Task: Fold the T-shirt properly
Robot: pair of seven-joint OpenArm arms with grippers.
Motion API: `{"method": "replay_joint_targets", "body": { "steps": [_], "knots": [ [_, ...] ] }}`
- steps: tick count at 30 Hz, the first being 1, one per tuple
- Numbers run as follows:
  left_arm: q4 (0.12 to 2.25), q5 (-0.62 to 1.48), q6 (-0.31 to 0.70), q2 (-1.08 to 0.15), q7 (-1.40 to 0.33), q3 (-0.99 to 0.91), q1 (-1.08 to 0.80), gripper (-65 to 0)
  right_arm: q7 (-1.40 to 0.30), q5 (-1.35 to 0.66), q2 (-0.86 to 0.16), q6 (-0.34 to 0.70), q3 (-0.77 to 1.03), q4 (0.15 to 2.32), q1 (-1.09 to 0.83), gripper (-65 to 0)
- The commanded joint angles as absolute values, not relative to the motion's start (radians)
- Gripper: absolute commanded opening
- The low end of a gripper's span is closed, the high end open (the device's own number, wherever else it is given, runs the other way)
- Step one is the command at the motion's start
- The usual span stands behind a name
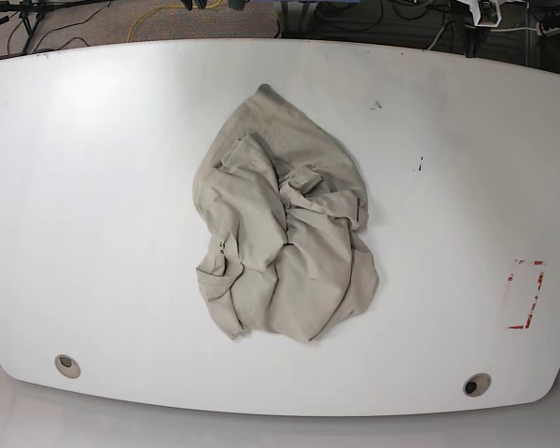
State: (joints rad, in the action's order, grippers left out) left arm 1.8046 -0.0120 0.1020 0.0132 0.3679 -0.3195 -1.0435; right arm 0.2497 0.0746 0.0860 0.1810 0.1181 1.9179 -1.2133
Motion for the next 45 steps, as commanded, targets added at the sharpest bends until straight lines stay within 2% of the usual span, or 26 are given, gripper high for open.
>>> {"method": "replay_joint_targets", "body": {
  "steps": [1,16,26,38,45],
  "knots": [
    [1.822,-0.02,0.1,0.002,0.392,-0.317,-1.035,-64.7,0.276,0.069,0.084,0.181,0.123,1.944,-1.21,-55.9],
    [1.843,-0.004,0.1,-0.021,0.354,-0.314,-0.895,-64.4,0.269,0.068,0.068,0.181,0.127,1.941,-1.058,-55.9],
    [1.831,-0.004,0.1,-0.068,0.316,-0.322,-0.745,-64.5,0.193,0.073,0.054,0.184,0.133,1.958,-0.872,-57.1],
    [1.855,-0.011,0.1,-0.095,0.284,-0.361,-0.743,-64.2,0.058,0.066,0.052,0.19,0.127,1.973,-0.756,-57.4],
    [1.859,-0.014,0.101,-0.089,0.267,-0.368,-0.743,-64.1,0.04,0.066,0.046,0.191,0.122,1.97,-0.739,-56.2]
  ]
}}
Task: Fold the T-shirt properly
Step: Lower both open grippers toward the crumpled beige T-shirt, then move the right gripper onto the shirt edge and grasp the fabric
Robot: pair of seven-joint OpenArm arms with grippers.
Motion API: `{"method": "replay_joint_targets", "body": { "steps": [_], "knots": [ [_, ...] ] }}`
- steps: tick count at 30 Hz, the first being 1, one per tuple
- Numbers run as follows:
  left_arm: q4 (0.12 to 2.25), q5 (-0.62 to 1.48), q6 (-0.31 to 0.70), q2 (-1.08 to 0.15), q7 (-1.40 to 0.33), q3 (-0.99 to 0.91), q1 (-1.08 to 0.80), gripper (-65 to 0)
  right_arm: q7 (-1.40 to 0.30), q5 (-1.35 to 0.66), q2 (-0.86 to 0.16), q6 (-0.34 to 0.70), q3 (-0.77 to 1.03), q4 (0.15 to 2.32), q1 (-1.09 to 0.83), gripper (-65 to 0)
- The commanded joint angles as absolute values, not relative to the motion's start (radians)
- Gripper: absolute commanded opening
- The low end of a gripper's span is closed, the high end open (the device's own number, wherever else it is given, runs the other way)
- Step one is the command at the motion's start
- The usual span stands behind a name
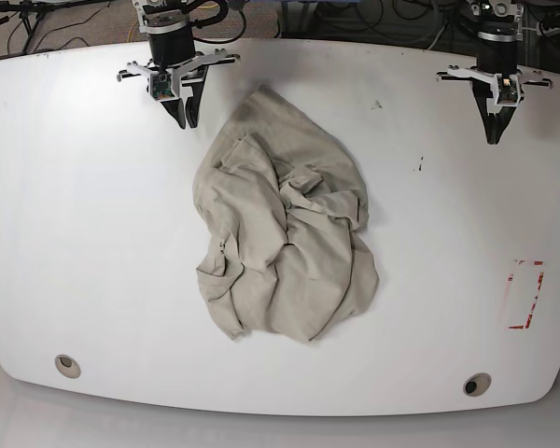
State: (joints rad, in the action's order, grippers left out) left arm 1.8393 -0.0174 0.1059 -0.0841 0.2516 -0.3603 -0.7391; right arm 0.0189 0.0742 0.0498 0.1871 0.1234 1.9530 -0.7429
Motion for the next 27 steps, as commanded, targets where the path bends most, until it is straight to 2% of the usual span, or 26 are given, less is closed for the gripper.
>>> {"method": "replay_joint_targets", "body": {
  "steps": [1,13,21,23,25,27],
  "knots": [
    [1.858,-0.014,0.101,-0.089,0.263,-0.368,-0.739,-64.1,0.037,0.066,0.047,0.192,0.12,1.971,-0.733,-56.1],
    [1.846,-0.016,0.106,-0.117,0.226,-0.35,-0.647,-63.7,-0.024,0.065,0.052,0.191,0.097,1.976,-0.662,-59.3],
    [1.845,-0.013,0.104,-0.13,0.228,-0.348,-0.626,-63.4,-0.06,0.059,0.052,0.192,0.095,1.976,-0.622,-57.7],
    [1.849,-0.009,0.112,-0.139,0.215,-0.341,-0.611,-49.9,-0.148,0.057,0.044,0.203,0.087,1.988,-0.526,-42.4],
    [1.853,-0.009,0.114,-0.141,0.217,-0.334,-0.599,-38.7,-0.208,0.055,0.037,0.212,0.087,1.983,-0.472,-32.3],
    [1.854,-0.006,0.117,-0.142,0.224,-0.332,-0.592,-31.0,-0.25,0.052,0.027,0.215,0.087,1.98,-0.435,-26.7]
  ]
}}
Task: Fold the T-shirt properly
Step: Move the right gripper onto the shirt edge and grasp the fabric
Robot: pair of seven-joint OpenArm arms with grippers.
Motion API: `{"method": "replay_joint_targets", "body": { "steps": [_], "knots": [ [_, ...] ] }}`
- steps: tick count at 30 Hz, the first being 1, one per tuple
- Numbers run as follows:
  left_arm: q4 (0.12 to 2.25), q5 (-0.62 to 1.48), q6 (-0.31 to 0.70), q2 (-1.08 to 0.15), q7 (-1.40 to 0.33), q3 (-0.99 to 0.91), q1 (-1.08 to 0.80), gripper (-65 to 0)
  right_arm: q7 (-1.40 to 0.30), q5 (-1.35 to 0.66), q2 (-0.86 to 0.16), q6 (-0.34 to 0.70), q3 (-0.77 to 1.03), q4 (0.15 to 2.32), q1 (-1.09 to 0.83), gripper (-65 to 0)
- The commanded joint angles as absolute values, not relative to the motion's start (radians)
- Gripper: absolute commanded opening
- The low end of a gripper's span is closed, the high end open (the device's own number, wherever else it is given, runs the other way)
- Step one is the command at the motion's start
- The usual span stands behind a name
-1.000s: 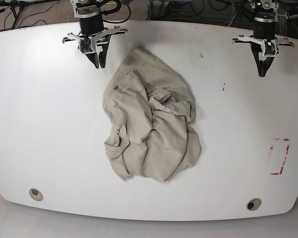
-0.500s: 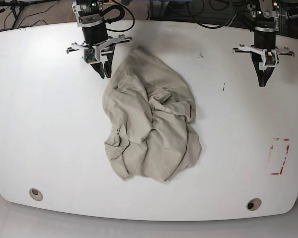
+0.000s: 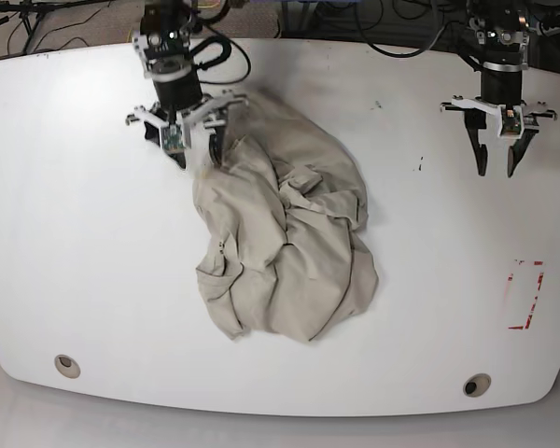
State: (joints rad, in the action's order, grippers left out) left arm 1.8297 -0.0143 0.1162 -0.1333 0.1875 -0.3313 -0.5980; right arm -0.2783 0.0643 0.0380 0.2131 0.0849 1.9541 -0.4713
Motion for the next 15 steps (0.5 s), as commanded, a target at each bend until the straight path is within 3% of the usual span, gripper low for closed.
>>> {"method": "replay_joint_targets", "body": {
  "steps": [1,6,15],
  "knots": [
    [1.854,-0.004,0.118,-0.142,0.228,-0.332,-0.591,-28.8,-0.269,0.052,0.021,0.217,0.089,1.978,-0.417,-25.1],
    [1.848,0.006,0.13,-0.133,0.249,-0.346,-0.592,-18.4,-0.366,0.056,-0.034,0.218,0.099,1.924,-0.281,-20.5],
    [1.847,0.027,0.159,-0.132,0.224,-0.358,-0.585,-16.7,-0.445,0.049,-0.067,0.239,0.098,1.825,-0.146,-19.6]
  ]
}}
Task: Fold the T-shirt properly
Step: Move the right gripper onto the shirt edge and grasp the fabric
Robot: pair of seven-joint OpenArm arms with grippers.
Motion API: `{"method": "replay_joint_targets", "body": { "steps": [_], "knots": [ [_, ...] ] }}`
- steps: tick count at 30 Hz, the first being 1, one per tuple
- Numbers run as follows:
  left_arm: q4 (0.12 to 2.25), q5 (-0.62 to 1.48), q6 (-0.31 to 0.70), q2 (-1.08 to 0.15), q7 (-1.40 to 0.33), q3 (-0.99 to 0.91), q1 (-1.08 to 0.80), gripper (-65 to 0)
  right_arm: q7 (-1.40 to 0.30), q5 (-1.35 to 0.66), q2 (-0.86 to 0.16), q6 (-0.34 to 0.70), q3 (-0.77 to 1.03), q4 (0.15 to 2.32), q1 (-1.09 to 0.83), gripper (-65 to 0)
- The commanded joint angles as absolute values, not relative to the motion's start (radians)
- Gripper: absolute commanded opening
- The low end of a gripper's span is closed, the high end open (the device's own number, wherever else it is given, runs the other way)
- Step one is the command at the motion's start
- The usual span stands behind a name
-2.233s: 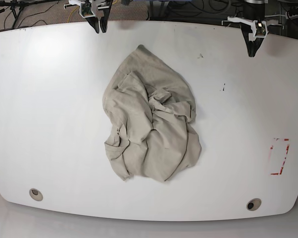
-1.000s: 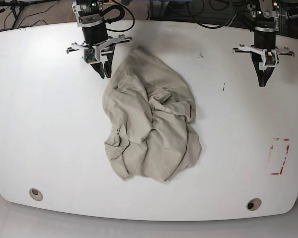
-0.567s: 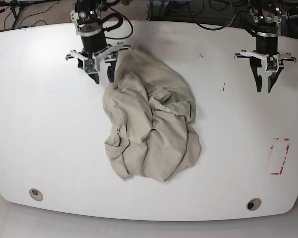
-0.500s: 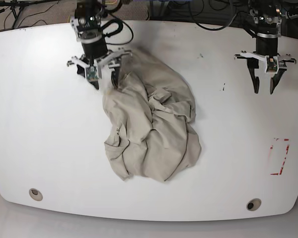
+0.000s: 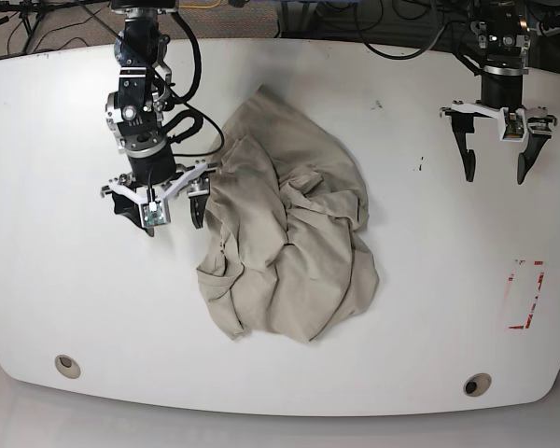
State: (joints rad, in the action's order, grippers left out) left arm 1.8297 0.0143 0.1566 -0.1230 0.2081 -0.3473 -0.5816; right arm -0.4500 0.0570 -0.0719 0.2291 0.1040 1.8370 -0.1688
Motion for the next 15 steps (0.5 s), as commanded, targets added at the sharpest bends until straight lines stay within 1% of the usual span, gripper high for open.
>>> {"method": "replay_joint_targets", "body": {
  "steps": [1,3,9,11,13,15],
  "knots": [
    [1.847,0.031,0.166,-0.133,0.219,-0.36,-0.586,-16.5,-0.451,0.048,-0.066,0.241,0.096,1.814,-0.135,-19.4],
    [1.842,0.022,0.165,-0.133,0.205,-0.361,-0.587,-16.3,-0.464,0.046,-0.065,0.23,0.081,1.792,-0.13,-19.3],
    [1.837,0.025,0.183,-0.133,0.176,-0.366,-0.583,-15.4,-0.503,0.044,-0.056,0.258,0.058,1.752,-0.096,-19.3],
    [1.833,0.025,0.18,-0.132,0.169,-0.365,-0.576,-14.8,-0.52,0.044,-0.056,0.282,0.049,1.743,-0.087,-19.4],
    [1.831,0.023,0.161,-0.129,0.157,-0.357,-0.559,-14.0,-0.576,0.052,-0.056,0.332,0.021,1.718,-0.071,-21.6],
    [1.827,0.023,0.157,-0.128,0.152,-0.356,-0.553,-13.7,-0.594,0.052,-0.057,0.366,0.006,1.718,-0.067,-22.0]
  ]
}}
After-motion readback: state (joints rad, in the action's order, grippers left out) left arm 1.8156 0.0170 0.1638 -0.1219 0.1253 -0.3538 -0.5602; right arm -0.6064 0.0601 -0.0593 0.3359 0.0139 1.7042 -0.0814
